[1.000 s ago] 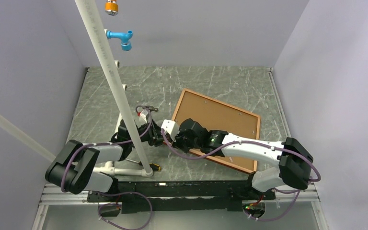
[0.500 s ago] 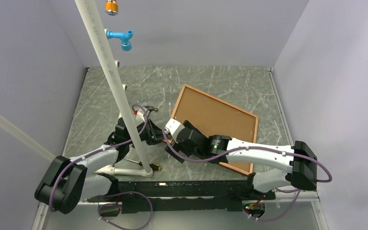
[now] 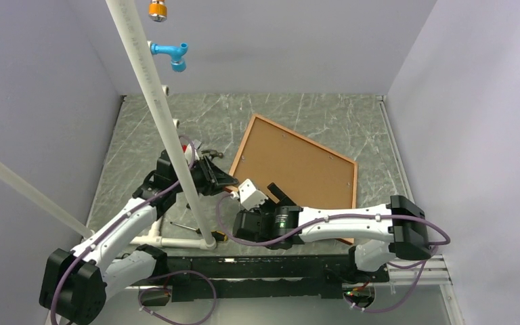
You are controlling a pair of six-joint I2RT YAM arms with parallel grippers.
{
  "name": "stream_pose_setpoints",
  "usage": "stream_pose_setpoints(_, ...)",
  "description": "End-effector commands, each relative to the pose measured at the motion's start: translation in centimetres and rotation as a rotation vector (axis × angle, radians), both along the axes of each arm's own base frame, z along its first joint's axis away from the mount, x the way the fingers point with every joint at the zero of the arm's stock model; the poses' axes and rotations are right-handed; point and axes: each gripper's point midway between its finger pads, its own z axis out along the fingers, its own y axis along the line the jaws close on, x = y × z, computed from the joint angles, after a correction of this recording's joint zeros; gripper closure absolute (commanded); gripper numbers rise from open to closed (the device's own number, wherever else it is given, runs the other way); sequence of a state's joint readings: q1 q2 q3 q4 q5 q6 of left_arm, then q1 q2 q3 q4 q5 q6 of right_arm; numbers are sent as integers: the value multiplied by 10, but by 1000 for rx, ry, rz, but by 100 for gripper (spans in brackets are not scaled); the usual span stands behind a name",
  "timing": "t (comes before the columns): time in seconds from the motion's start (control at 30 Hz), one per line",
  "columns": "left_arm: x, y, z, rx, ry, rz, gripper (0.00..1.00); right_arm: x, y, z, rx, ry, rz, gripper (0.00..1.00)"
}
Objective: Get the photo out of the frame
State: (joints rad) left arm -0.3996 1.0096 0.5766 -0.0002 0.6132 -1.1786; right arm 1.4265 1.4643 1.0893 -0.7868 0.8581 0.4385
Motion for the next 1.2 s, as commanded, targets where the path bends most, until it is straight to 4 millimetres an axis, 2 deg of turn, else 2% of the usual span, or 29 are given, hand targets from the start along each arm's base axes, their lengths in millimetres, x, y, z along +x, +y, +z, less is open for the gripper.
stream_pose_setpoints(0.0, 7, 11, 12, 58, 44, 79, 100, 17, -18, 22, -45, -172, -123, 12)
stream_pose_setpoints(0.1, 7, 17, 9, 71, 94, 129, 100, 24, -26, 29, -124, -258, -152, 24)
stream_pose_setpoints(0.2, 11, 23, 8, 68, 114, 189, 100, 26, -26, 34, -165, -306, -166, 25)
stream_pose_setpoints(0.47, 13, 28, 8, 98, 150, 232, 100, 28, -28, 27, -292, -370, -169, 30)
stream_pose_setpoints(0.57, 15, 32, 5, 111, 154, 256, 100, 29, -29, 26, -315, -377, -167, 40)
stream_pose_setpoints(0.63, 16, 33, 6, 114, 151, 259, 100, 29, -28, 25, -318, -371, -155, 50)
stream_pose_setpoints(0.73, 16, 33, 5, 119, 153, 258, 100, 28, -23, 22, -290, -348, -133, 59)
stream_pose_setpoints(0.83, 16, 34, 6, 108, 148, 262, 99, 29, -20, 26, -254, -334, -108, 74)
stream_pose_setpoints(0.9, 16, 34, 8, 97, 143, 260, 94, 29, -19, 32, -231, -332, -89, 85)
stream_pose_setpoints(1.0, 16, 36, 9, 104, 124, 265, 73, 33, -22, 42, -215, -338, -91, 100)
stream_pose_setpoints(1.03, 17, 38, 11, 109, 106, 269, 69, 35, -24, 45, -216, -342, -93, 100)
stream_pose_setpoints(1.17, 22, 52, 10, 189, 29, 272, 41, 43, -28, 60, -192, -343, -79, 100)
